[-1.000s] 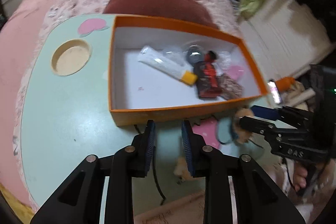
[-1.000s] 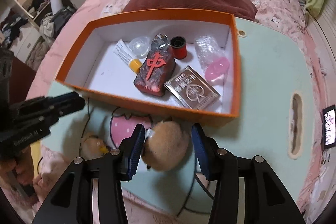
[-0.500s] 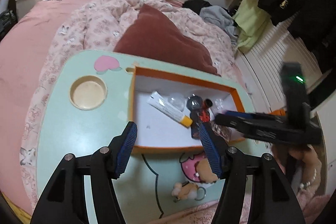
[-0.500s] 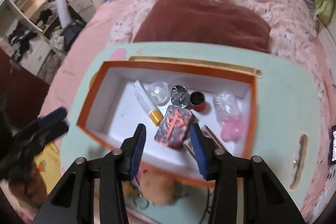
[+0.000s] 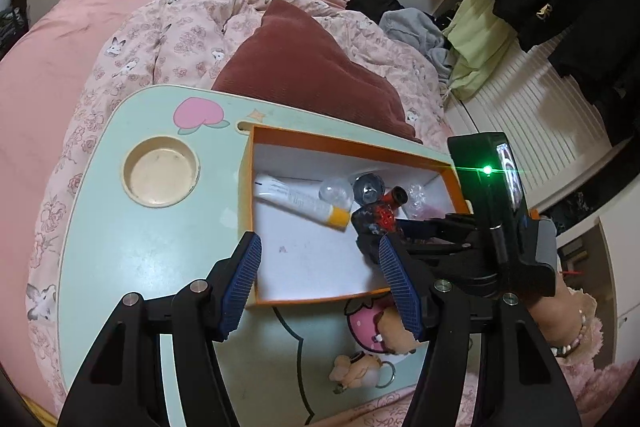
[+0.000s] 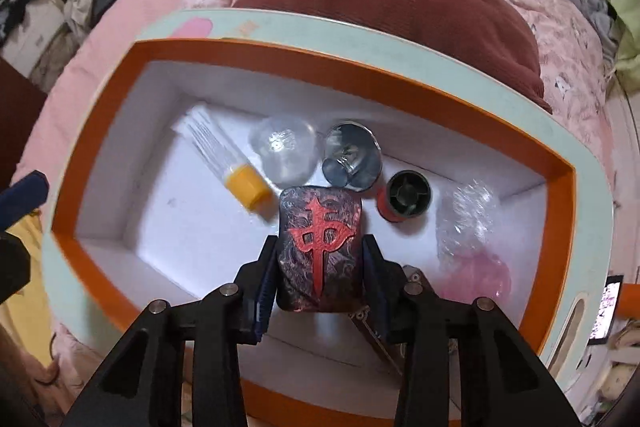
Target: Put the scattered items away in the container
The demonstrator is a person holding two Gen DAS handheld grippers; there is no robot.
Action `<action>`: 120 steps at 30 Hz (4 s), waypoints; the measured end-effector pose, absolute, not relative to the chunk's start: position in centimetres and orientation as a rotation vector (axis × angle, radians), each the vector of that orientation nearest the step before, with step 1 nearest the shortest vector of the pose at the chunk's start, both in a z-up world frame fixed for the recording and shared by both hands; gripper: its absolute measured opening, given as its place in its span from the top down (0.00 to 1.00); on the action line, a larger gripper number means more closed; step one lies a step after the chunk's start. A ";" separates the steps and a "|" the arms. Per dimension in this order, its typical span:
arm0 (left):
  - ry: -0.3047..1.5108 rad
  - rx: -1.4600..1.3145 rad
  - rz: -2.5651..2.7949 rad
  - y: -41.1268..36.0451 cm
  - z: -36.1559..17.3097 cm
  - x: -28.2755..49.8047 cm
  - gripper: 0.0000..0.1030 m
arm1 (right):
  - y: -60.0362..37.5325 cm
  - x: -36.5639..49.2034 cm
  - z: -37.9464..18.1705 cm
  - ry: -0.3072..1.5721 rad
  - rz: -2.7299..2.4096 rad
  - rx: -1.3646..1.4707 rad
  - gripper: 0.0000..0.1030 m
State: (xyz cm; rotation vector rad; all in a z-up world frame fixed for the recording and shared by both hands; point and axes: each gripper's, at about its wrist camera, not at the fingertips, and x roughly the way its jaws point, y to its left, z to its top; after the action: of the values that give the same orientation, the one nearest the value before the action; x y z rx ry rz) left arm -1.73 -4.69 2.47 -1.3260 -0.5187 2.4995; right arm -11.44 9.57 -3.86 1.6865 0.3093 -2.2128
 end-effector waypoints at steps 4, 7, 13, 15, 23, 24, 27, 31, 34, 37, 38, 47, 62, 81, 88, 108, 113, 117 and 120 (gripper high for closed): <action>-0.510 -1.341 2.493 -4.9 2.8 -2.2 0.40 | 10.6 -10.9 -2.3 0.208 -2.229 1.636 0.63; -0.414 -1.332 2.512 -4.4 3.7 -2.8 0.40 | 11.9 -10.0 0.1 0.122 -2.244 1.542 0.63; 0.275 -1.293 2.394 0.5 4.8 -5.4 0.40 | 15.9 -8.0 4.7 -0.064 -2.313 1.393 0.63; 0.436 -1.292 2.269 1.7 4.2 -6.3 0.44 | 17.7 -7.5 5.3 -0.123 -2.334 1.379 0.63; 0.768 -1.454 1.885 4.2 -1.1 -10.6 0.83 | 21.2 -7.3 4.9 -0.288 -2.327 1.371 0.63; 0.791 -1.467 1.865 4.5 -1.6 -11.0 0.83 | 21.4 -7.3 4.8 -0.293 -2.327 1.370 0.63; 0.846 -1.448 1.831 5.3 -2.1 -11.2 0.83 | 22.2 -7.3 4.7 -0.309 -2.326 1.370 0.63; 0.896 -1.435 1.790 6.5 -2.8 -11.1 0.75 | 23.0 -7.5 4.7 -0.325 -2.327 1.368 0.63; 0.995 -1.401 1.780 7.3 -4.0 -10.8 0.70 | 23.5 -7.4 4.9 -0.351 -2.329 1.358 0.63; 0.954 -1.401 1.776 7.5 -4.2 -10.9 0.71 | 24.2 -7.5 5.0 -0.367 -2.345 1.358 0.63; 0.929 -1.429 1.775 7.4 -4.1 -11.2 0.71 | 24.5 -7.6 5.0 -0.376 -2.349 1.362 0.63; 0.832 -1.450 1.811 7.1 -2.7 -10.6 0.80 | 24.9 -7.5 4.7 -0.394 -2.357 1.371 0.63; 0.409 -1.185 1.942 5.2 10.5 -2.6 0.81 | 23.1 -3.7 5.4 -0.296 -2.245 1.364 0.63; 0.343 -1.455 2.055 2.8 -0.6 0.2 0.80 | 18.9 -1.6 -1.8 -0.071 -2.142 1.638 0.62; 0.350 -1.463 2.069 3.0 -1.5 -1.1 0.69 | 18.8 -2.2 1.4 -0.024 -2.175 1.538 0.61; 0.103 -1.362 2.195 -1.3 3.1 -2.4 0.43 | 11.8 -14.8 -0.7 0.383 -2.255 1.532 0.79; 0.120 -1.333 2.193 -0.6 3.6 -3.4 0.43 | 10.8 -15.3 -0.9 0.525 -2.256 1.506 0.79; 0.124 -1.324 2.184 0.1 3.7 -4.0 0.43 | 10.8 -16.6 -2.1 0.518 -2.251 1.526 0.79; 0.128 -1.329 2.176 0.5 3.6 -4.3 0.43 | 11.2 -17.1 -3.7 0.420 -2.152 1.582 0.81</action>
State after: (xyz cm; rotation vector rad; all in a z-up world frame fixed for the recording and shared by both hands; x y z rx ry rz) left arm -4.34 0.49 3.57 -1.3288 0.1285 2.1759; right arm -17.07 11.20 -3.65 1.5821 0.4197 -2.1517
